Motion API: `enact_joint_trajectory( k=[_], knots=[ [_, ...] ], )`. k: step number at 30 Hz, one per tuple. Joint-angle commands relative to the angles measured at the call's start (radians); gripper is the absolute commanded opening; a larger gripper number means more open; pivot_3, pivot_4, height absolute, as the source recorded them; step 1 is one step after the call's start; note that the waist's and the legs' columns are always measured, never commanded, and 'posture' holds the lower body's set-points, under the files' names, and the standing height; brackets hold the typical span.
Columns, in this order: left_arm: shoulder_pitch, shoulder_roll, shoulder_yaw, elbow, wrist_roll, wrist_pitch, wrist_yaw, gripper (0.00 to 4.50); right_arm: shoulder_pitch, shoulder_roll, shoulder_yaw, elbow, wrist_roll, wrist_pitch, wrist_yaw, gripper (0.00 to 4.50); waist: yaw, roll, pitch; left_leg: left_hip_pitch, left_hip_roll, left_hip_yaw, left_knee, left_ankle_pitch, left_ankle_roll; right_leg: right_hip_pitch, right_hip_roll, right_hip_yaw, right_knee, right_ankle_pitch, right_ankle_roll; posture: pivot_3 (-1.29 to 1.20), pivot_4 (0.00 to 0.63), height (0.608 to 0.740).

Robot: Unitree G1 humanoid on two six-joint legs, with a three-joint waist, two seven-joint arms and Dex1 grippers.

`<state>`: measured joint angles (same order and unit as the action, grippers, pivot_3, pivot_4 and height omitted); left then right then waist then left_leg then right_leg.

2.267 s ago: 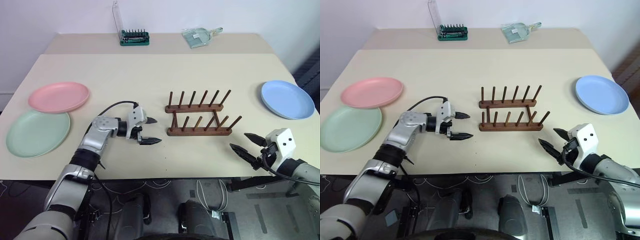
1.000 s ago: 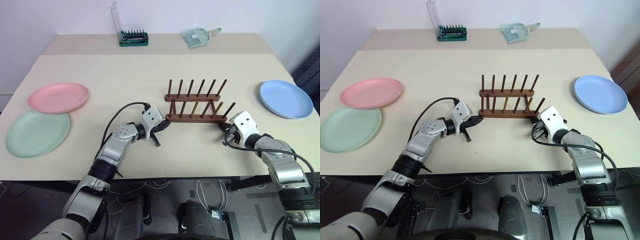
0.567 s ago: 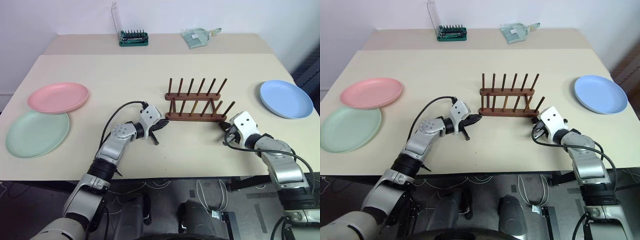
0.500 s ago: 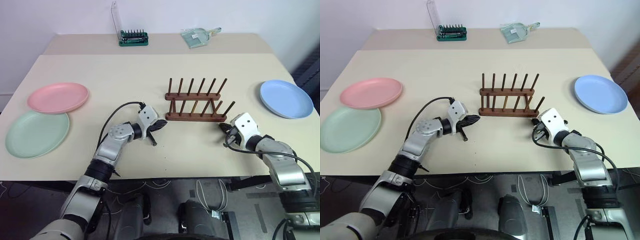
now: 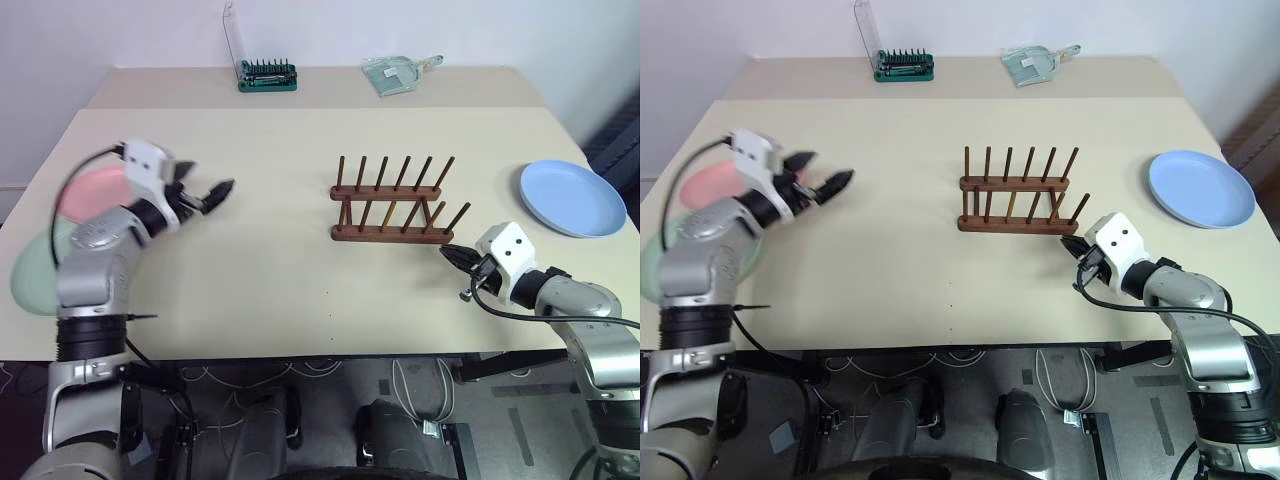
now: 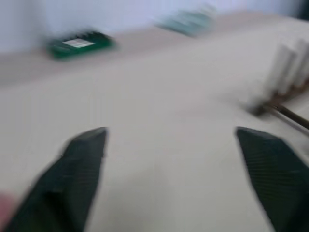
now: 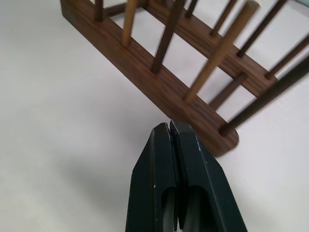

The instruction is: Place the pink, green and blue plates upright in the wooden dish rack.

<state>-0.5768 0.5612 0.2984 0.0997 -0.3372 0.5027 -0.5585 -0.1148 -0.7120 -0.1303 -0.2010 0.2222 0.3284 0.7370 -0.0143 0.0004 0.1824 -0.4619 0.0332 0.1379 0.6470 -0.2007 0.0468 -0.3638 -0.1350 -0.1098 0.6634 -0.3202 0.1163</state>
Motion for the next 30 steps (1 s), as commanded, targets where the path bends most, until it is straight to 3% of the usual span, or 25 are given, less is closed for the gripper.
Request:
enact_joint_trajectory(
  k=[1,3,8,14,19,27,30],
  knots=[
    [-0.063,0.021,0.102,-0.013,0.074,0.101,0.281,4.44,-0.047,0.004,0.007,0.014,0.016,-0.017,0.023,0.00,0.001,0.000,0.000,0.000,0.000,0.000,0.000,0.000,0.000,0.000,0.000,0.000,0.000,0.000,0.000,0.00,0.150,0.736],
    [-0.081,0.043,0.108,0.002,0.159,0.117,0.417,4.44,-0.065,0.006,0.016,0.031,0.014,-0.022,0.032,0.00,-0.001,-0.001,0.001,0.000,0.000,0.000,0.000,0.000,0.000,0.000,0.000,0.000,0.000,0.000,0.000,0.00,0.150,0.736],
    [-0.167,0.061,0.286,0.065,0.150,0.304,0.657,4.44,-0.113,0.007,0.041,0.081,0.009,-0.042,0.065,0.00,0.000,-0.003,0.002,0.000,0.000,0.000,0.000,0.000,0.000,0.000,0.001,0.000,0.000,0.000,0.001,0.00,0.150,0.736],
    [-0.115,0.083,0.302,0.043,0.161,0.446,0.699,4.44,-0.104,0.002,0.026,-0.012,0.111,0.020,0.140,0.00,0.003,-0.004,0.002,0.000,0.000,0.000,0.000,0.001,-0.001,0.000,0.000,0.000,0.000,-0.001,0.001,0.00,0.150,0.736],
    [-0.112,0.046,0.337,0.044,0.127,0.541,0.711,4.44,-0.082,0.001,0.044,-0.099,0.160,0.059,0.168,0.00,0.003,-0.009,0.002,0.000,0.000,0.000,0.000,0.000,-0.001,0.000,0.000,0.000,0.000,-0.001,0.001,0.00,0.150,0.736],
    [-0.167,-0.011,0.434,0.100,0.078,0.578,0.758,4.44,-0.091,0.018,0.070,-0.084,0.139,0.045,0.142,0.00,0.001,-0.012,0.003,0.000,0.000,0.000,-0.001,0.001,-0.002,-0.001,0.000,0.000,0.001,-0.001,0.001,0.00,0.150,0.736],
    [-0.172,-0.014,0.436,0.110,0.074,0.553,0.764,3.55,-0.088,0.022,0.071,-0.084,0.138,0.041,0.138,0.00,0.001,-0.013,0.003,0.000,0.000,0.000,-0.001,0.001,-0.002,-0.001,0.000,0.000,0.001,-0.001,0.001,0.00,0.150,0.736]
  ],
)
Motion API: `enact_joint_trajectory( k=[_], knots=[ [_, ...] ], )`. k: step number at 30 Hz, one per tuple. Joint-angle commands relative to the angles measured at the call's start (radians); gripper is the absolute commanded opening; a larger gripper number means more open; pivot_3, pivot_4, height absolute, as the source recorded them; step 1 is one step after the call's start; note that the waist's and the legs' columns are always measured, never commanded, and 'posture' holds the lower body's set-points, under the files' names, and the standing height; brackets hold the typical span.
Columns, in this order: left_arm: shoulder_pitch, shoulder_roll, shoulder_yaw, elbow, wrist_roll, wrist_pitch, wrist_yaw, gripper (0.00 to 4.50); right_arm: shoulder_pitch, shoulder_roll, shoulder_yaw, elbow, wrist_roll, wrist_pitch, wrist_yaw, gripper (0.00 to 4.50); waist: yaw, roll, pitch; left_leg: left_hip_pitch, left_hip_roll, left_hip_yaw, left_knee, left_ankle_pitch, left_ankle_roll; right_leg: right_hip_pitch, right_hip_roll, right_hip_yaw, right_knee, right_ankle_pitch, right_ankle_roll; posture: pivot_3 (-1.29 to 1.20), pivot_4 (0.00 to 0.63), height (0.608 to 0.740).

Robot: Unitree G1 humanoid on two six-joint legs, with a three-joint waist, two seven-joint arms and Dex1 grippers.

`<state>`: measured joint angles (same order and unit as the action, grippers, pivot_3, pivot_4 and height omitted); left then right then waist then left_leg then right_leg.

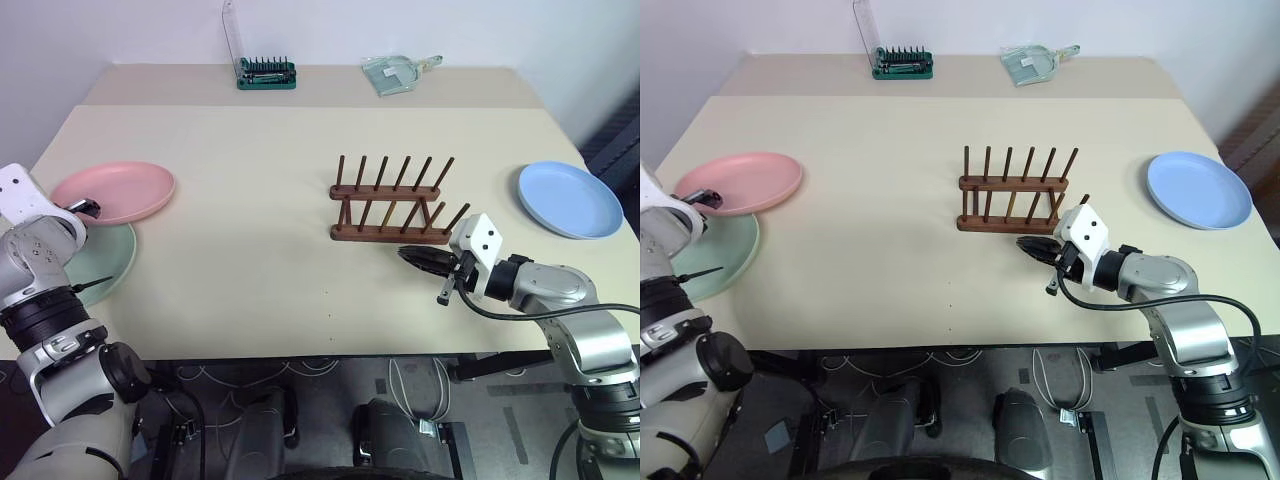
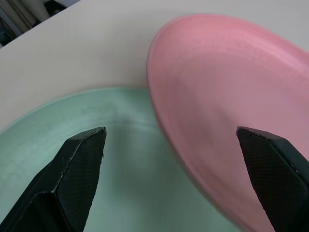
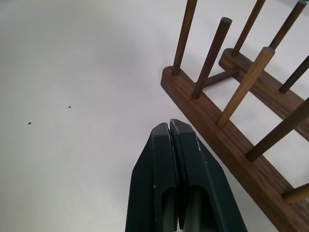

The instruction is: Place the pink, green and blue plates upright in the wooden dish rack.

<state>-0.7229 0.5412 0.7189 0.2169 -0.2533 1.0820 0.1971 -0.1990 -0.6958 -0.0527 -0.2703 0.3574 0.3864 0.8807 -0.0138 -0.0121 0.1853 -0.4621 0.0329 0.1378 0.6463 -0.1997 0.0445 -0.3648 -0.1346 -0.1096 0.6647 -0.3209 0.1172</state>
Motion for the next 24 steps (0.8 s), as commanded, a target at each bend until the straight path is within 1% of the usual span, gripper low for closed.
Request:
enact_joint_trajectory(
  k=[1,3,4,7,8,16,21,24],
  knots=[
    [-0.027,0.002,0.017,-0.011,-0.011,-0.034,0.013,3.12,-0.003,0.007,-0.006,-0.015,0.002,-0.018,-0.008,0.00,0.001,0.000,0.000,0.000,0.000,0.000,0.000,0.000,0.000,0.000,0.000,0.000,0.000,0.000,0.000,0.00,0.150,0.736],
    [-0.029,-0.003,0.019,-0.015,-0.012,-0.046,0.018,2.01,-0.003,0.009,-0.005,-0.013,0.001,-0.020,-0.010,0.00,0.001,-0.001,0.000,0.000,0.000,0.000,0.000,0.000,0.000,0.000,0.000,0.000,0.000,0.000,0.000,0.00,0.150,0.736],
    [-0.030,-0.004,0.019,-0.017,-0.013,-0.048,0.019,1.59,-0.002,0.010,-0.005,-0.012,0.000,-0.021,-0.011,0.00,0.001,-0.001,0.000,0.000,0.000,0.000,0.000,0.000,0.000,0.000,0.000,0.000,0.000,0.000,0.000,0.00,0.150,0.736],
    [-0.033,-0.004,0.017,-0.012,-0.019,-0.050,0.023,0.10,-0.001,0.012,-0.005,-0.011,-0.001,-0.024,-0.012,0.00,0.002,-0.001,0.000,0.000,0.000,0.000,0.000,0.000,0.000,0.000,0.000,0.000,0.000,0.000,0.000,0.00,0.150,0.736],
    [-0.033,-0.004,0.017,-0.012,-0.022,-0.050,0.025,0.04,0.000,0.013,-0.005,-0.010,-0.002,-0.024,-0.012,0.00,0.001,-0.001,0.000,0.000,0.000,0.000,0.000,0.000,0.000,0.000,0.000,0.000,0.000,0.000,0.000,0.00,0.150,0.736],
    [-0.035,-0.022,0.012,-0.044,-0.048,-0.077,0.014,0.04,-0.006,0.007,-0.010,-0.009,-0.001,-0.028,-0.010,0.00,0.001,-0.002,0.000,0.000,0.000,0.000,0.000,0.000,0.000,0.000,0.000,0.000,0.000,0.000,0.000,0.00,0.150,0.736],
    [-0.047,-0.054,-0.029,-0.132,-0.098,-0.195,-0.075,0.04,-0.037,-0.016,-0.007,-0.035,-0.032,-0.037,-0.019,0.00,0.003,-0.003,0.000,0.000,0.000,0.000,0.000,0.000,0.000,0.000,0.000,0.000,0.000,0.000,0.000,0.00,0.150,0.736],
    [-0.066,-0.096,-0.083,-0.222,-0.142,-0.282,-0.148,0.04,-0.111,-0.010,0.003,-0.093,-0.008,0.011,-0.026,0.00,0.002,-0.003,0.000,-0.001,0.000,0.000,0.000,0.000,0.000,0.000,0.000,0.000,0.000,0.000,0.000,0.00,0.150,0.736]
  ],
)
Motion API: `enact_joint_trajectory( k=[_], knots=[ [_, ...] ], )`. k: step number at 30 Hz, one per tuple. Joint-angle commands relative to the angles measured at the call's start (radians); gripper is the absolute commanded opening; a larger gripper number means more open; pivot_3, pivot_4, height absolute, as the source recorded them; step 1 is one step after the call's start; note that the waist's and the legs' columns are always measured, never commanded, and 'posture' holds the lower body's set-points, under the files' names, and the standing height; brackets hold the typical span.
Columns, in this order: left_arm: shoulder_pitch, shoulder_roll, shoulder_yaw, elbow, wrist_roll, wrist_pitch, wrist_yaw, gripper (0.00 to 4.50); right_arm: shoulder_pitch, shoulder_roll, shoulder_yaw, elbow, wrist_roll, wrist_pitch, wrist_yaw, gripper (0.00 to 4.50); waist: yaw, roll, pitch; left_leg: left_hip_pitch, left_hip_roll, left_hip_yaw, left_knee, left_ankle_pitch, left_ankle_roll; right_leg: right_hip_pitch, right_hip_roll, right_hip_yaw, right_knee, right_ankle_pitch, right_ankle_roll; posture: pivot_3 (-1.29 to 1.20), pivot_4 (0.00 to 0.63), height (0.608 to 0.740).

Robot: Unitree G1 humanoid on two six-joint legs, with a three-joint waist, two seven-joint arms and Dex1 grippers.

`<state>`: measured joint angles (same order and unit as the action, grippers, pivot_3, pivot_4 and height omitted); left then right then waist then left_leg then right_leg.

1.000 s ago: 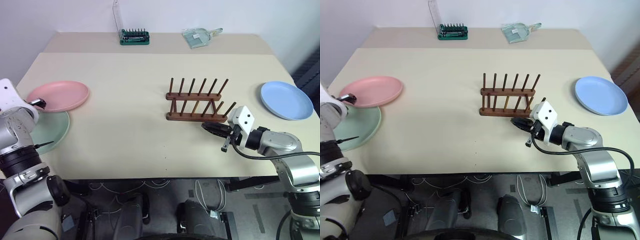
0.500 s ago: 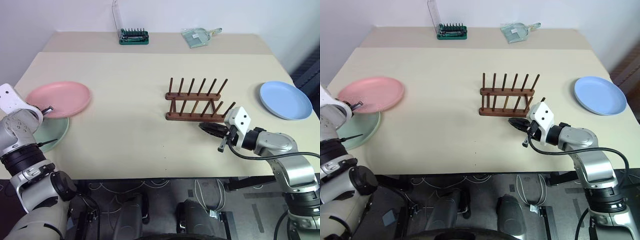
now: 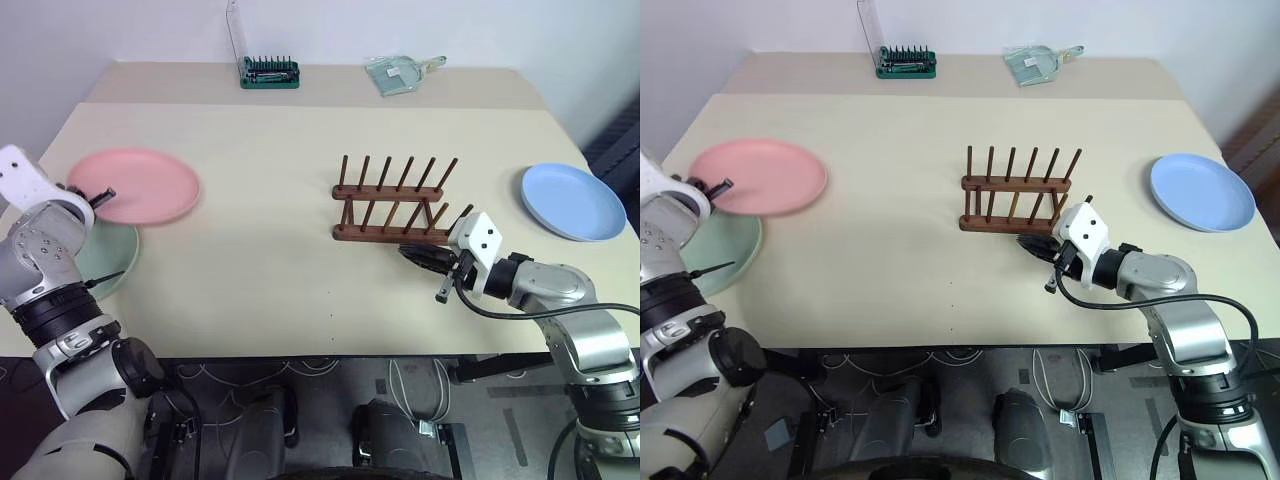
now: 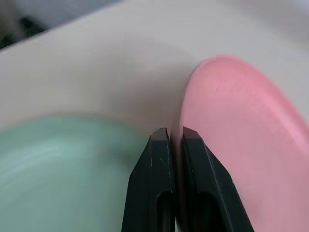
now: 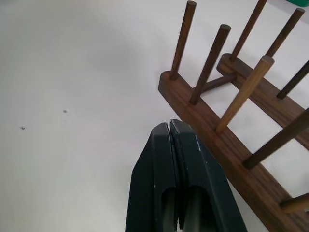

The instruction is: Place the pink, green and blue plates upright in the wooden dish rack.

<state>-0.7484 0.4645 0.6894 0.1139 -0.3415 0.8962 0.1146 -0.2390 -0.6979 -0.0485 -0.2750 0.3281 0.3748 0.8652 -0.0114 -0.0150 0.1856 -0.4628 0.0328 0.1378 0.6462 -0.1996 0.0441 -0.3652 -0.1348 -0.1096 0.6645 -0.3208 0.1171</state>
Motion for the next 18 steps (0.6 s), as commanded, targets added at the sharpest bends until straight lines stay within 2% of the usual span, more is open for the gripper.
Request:
enact_joint_trajectory(
  k=[1,4,9,10,14,18],
  knots=[
    [-0.047,-0.033,-0.085,-0.144,-0.055,-0.137,-0.087,0.04,-0.112,0.000,0.003,-0.108,0.040,0.054,-0.018,0.00,0.000,0.000,0.000,0.000,0.000,0.000,0.000,0.000,0.000,0.000,0.000,0.000,0.000,0.000,0.000,0.00,0.150,0.736],
    [-0.063,-0.071,-0.165,-0.184,-0.059,-0.215,-0.133,0.00,-0.211,0.024,0.033,-0.154,0.066,0.124,-0.041,0.85,-0.001,0.000,0.000,0.000,0.000,0.000,0.000,0.000,0.000,0.000,0.000,0.000,0.000,0.000,0.000,0.00,0.150,0.736],
    [-0.112,-0.149,-0.298,-0.172,-0.054,-0.290,-0.169,0.00,-0.403,0.073,0.206,-0.096,-0.118,0.036,-0.085,3.19,-0.002,0.000,0.000,0.000,0.000,0.000,0.000,0.001,0.000,0.000,0.000,0.000,0.000,0.000,0.000,0.00,0.150,0.736],
    [-0.133,-0.170,-0.317,-0.164,-0.058,-0.298,-0.168,0.00,-0.455,0.096,0.256,-0.057,-0.192,-0.017,-0.111,3.67,-0.002,0.000,0.000,0.000,0.000,0.000,0.000,0.001,0.000,-0.001,0.000,0.000,0.001,0.000,0.000,0.00,0.150,0.736],
    [-0.175,-0.213,-0.378,-0.157,-0.060,-0.329,-0.192,0.00,-0.578,0.140,0.407,0.102,-0.435,-0.196,-0.178,3.67,-0.004,0.000,0.000,-0.002,0.000,0.001,0.001,0.001,0.000,-0.003,0.001,0.000,0.001,0.000,0.000,0.00,0.150,0.736],
    [-0.174,-0.224,-0.449,-0.177,-0.038,-0.352,-0.219,0.00,-0.639,0.176,0.448,0.253,-0.571,-0.353,-0.264,3.67,-0.003,0.000,0.000,-0.002,0.000,0.001,0.001,0.001,0.000,-0.003,0.000,0.000,0.000,0.000,0.000,0.00,0.150,0.736]
  ],
)
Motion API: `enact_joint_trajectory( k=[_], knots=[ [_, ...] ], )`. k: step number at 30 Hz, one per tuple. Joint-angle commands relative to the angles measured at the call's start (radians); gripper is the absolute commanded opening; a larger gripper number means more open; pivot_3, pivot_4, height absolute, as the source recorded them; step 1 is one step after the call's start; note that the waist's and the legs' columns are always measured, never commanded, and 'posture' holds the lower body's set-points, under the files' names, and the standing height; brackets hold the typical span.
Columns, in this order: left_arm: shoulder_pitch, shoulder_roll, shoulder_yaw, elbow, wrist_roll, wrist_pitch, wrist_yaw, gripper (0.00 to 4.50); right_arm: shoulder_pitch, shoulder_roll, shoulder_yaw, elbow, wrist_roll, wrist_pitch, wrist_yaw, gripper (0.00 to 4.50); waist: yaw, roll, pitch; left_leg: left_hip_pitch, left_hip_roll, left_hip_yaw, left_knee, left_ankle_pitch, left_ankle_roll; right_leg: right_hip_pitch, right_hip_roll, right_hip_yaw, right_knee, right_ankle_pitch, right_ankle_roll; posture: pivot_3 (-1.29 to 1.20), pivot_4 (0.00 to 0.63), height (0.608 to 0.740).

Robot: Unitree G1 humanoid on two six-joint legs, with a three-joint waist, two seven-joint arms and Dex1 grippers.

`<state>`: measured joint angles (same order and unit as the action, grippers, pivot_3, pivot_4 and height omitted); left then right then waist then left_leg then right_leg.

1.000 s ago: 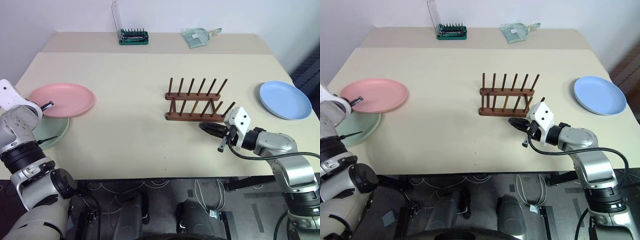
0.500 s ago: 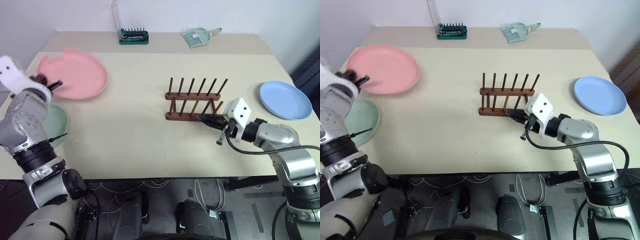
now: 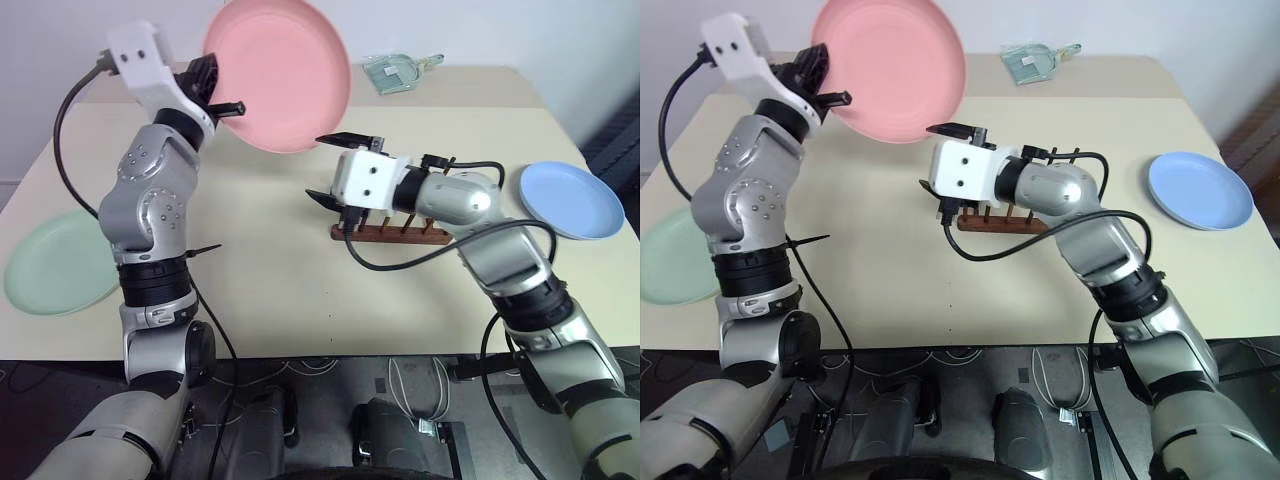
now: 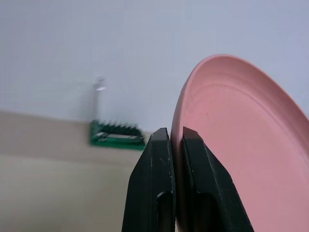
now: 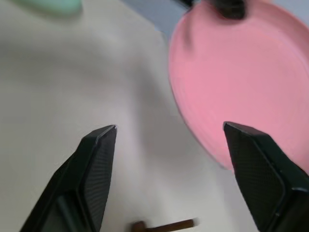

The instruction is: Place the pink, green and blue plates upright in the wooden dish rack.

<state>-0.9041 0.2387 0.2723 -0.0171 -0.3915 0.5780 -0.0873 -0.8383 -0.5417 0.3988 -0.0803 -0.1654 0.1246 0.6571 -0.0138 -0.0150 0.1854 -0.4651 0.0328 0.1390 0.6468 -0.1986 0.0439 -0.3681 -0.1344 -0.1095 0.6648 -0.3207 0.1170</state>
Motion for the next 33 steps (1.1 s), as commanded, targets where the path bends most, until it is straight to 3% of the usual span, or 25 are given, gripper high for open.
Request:
enact_joint_trajectory(
  k=[1,11,14,19,20,25,29,33],
  knots=[
    [-0.018,0.002,-0.035,-0.046,0.011,-0.035,-0.018,0.00,-0.044,0.027,-0.002,0.073,-0.086,-0.120,-0.060,3.67,0.000,0.000,0.000,0.000,0.000,0.000,0.000,0.000,0.000,0.000,0.000,0.000,0.000,0.000,0.000,0.00,0.150,0.736],
    [0.011,-0.022,-0.055,-0.106,-0.026,0.010,-0.021,0.00,-0.051,0.084,0.004,0.178,-0.218,-0.222,-0.126,3.67,-0.003,0.000,0.000,0.000,0.000,0.000,0.000,0.000,-0.001,0.000,0.000,0.000,0.000,0.000,0.000,0.00,0.150,0.736],
    [0.030,-0.017,-0.071,-0.125,-0.027,0.034,-0.031,0.00,-0.052,0.085,0.012,0.195,-0.272,-0.254,-0.159,2.80,-0.003,0.000,0.000,0.000,0.000,0.000,0.000,0.000,-0.001,0.000,0.001,0.000,0.000,0.000,0.000,0.00,0.150,0.736],
    [0.039,-0.027,-0.055,-0.135,-0.046,0.064,-0.023,0.00,-0.042,0.090,0.000,0.204,-0.298,-0.275,-0.167,0.28,-0.003,0.000,0.000,0.000,0.000,0.000,0.000,0.000,-0.001,0.000,0.001,0.000,0.000,0.000,0.000,0.00,0.150,0.736],
    [0.038,-0.026,-0.054,-0.134,-0.044,0.067,-0.025,0.00,-0.041,0.090,-0.001,0.205,-0.302,-0.278,-0.168,0.08,-0.003,0.000,0.000,0.000,0.000,0.000,0.000,0.000,-0.001,0.000,0.001,0.000,0.000,0.000,0.000,0.00,0.150,0.736],
    [0.037,-0.041,-0.030,-0.130,-0.088,0.094,-0.032,0.00,-0.031,0.090,-0.008,0.204,-0.315,-0.289,-0.172,0.08,-0.003,0.000,0.000,0.000,0.000,0.000,0.000,0.000,-0.001,0.000,0.001,0.000,0.000,0.000,0.000,0.00,0.150,0.736],
    [0.036,-0.060,0.001,-0.125,-0.125,0.111,-0.026,1.42,-0.022,0.087,-0.012,0.196,-0.327,-0.294,-0.180,0.00,-0.003,0.000,0.000,0.000,0.000,0.000,0.000,0.000,-0.001,0.000,0.001,0.000,0.000,0.000,0.000,0.00,0.150,0.736],
    [0.008,-0.101,0.095,-0.123,-0.236,0.111,0.019,3.60,-0.010,0.078,-0.016,0.186,-0.340,-0.300,-0.187,0.00,-0.003,0.000,0.000,0.000,0.000,0.000,0.000,0.001,-0.001,0.000,0.001,0.000,0.000,0.000,0.000,0.00,0.150,0.736]
  ],
)
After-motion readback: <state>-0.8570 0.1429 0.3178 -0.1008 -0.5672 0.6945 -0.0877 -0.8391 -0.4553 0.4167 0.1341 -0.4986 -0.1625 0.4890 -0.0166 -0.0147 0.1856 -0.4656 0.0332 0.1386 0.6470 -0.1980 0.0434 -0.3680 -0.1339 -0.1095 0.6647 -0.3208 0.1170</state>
